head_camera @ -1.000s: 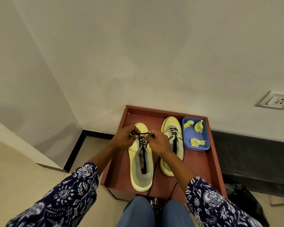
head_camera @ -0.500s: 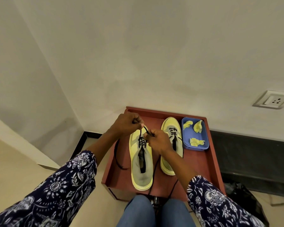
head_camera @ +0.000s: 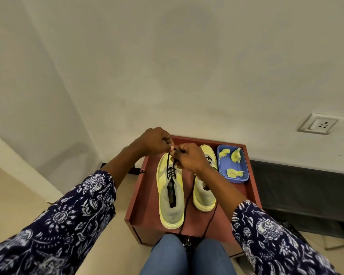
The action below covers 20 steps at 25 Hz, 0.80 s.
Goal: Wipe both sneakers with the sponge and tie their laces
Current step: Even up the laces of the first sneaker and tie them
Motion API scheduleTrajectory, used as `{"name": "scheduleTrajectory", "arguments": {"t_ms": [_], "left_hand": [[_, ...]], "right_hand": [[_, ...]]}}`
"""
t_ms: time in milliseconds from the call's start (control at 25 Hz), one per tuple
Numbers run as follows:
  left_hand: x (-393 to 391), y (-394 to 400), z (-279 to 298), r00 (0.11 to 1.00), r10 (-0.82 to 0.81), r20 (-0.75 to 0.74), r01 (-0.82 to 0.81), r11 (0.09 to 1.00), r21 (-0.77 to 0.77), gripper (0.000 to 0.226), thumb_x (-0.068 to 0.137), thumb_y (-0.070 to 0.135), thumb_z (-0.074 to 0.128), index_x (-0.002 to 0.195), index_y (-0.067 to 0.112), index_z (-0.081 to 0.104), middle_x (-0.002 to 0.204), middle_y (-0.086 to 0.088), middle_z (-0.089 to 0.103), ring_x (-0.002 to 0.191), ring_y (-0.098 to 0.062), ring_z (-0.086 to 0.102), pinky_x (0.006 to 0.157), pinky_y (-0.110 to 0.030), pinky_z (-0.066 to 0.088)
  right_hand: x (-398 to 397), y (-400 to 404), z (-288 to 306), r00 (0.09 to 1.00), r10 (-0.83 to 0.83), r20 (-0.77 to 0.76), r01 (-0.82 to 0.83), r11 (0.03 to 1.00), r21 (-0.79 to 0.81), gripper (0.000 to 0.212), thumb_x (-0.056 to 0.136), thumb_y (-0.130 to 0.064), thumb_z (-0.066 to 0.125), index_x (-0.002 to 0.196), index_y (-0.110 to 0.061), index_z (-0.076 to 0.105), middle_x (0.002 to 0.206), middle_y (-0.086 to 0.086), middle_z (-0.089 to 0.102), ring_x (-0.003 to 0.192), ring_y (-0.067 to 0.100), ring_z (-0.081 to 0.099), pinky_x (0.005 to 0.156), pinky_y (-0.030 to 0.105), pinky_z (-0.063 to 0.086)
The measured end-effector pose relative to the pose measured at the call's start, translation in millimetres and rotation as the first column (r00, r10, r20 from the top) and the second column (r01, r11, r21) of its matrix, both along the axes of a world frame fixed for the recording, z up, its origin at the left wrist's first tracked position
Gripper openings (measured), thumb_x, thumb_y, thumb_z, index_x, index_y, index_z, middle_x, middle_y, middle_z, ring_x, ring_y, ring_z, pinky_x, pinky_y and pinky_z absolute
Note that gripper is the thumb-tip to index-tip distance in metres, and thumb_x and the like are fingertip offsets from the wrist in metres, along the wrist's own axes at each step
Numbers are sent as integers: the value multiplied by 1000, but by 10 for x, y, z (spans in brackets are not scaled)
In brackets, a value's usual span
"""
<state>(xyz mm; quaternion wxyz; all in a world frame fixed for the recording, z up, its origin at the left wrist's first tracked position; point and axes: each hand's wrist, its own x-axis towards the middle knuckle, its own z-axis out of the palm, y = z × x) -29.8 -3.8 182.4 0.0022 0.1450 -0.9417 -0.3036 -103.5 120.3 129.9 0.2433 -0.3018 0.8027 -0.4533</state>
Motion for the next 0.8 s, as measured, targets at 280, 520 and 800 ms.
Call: {"name": "scheduleTrajectory", "arguments": {"t_ms": [280,520,800], "left_hand": [[11,64,338,996,-25,87,34,993,-110,14,85,9,58,92,2,67,63,9,50,59,-6,44,55,-18,33],[70,173,473,994,61,87,-56,997,-59,20,85,4,50,92,3,69,77,1,59,72,-13,52,56,-17,37],[140,205,600,961,268,73,-278,928,248,20,80,-3,50,90,-12,64,82,-22,62,48,-19,46,47,-23,37]], "right_hand": [[107,42,306,999,28,-29,-28,1000,-2,26,90,-17,56,83,6,67,80,17,71,67,26,64,76,44,56],[172,76,410,999,27,-22,-27,1000,13,23,89,-16,56,83,3,68,81,16,70,69,27,64,78,47,56],[162,101,628,999,34,-37,-34,999,-4,22,90,-20,55,82,-5,69,72,-1,67,72,16,58,82,42,53]]}}
